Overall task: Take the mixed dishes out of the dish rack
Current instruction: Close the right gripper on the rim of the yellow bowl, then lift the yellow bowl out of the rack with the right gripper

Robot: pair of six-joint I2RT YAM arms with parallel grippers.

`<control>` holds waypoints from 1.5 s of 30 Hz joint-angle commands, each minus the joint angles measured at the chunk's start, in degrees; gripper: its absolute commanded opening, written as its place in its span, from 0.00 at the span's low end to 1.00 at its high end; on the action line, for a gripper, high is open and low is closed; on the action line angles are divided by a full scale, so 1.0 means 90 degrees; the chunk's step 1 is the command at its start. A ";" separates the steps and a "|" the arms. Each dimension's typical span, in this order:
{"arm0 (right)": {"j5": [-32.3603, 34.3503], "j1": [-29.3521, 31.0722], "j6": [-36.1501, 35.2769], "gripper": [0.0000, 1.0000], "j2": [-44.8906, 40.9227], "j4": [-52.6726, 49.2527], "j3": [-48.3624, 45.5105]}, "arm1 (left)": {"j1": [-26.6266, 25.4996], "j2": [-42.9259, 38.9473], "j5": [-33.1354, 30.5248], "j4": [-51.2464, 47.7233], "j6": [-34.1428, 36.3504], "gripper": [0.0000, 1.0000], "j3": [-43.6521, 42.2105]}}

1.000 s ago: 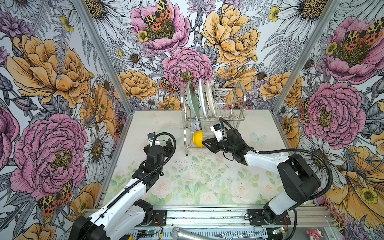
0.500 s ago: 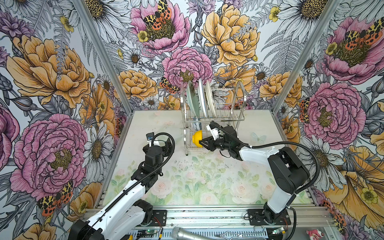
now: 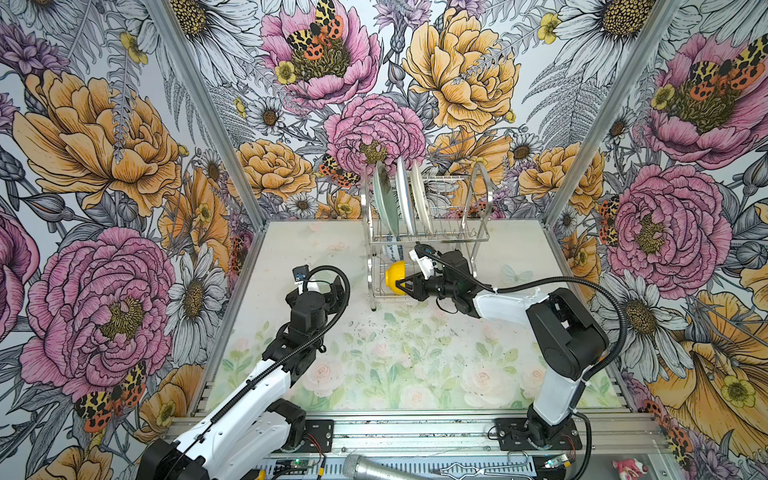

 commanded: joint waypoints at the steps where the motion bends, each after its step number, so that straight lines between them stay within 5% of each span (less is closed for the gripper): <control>1: -0.0169 -0.0012 0.0091 0.25 0.0188 0.0287 0.0247 | -0.0052 -0.0118 -0.0007 0.0025 0.0043 0.99 -0.0109; 21: -0.0388 0.0053 0.0167 0.00 0.0326 0.0594 0.0311 | -0.0038 -0.0128 -0.0072 0.0034 0.0025 0.99 -0.0150; 45: -0.0976 0.0368 -0.0271 0.00 0.0024 0.0902 0.0306 | -0.0012 -0.0099 -0.0054 0.0092 0.0042 0.99 -0.0145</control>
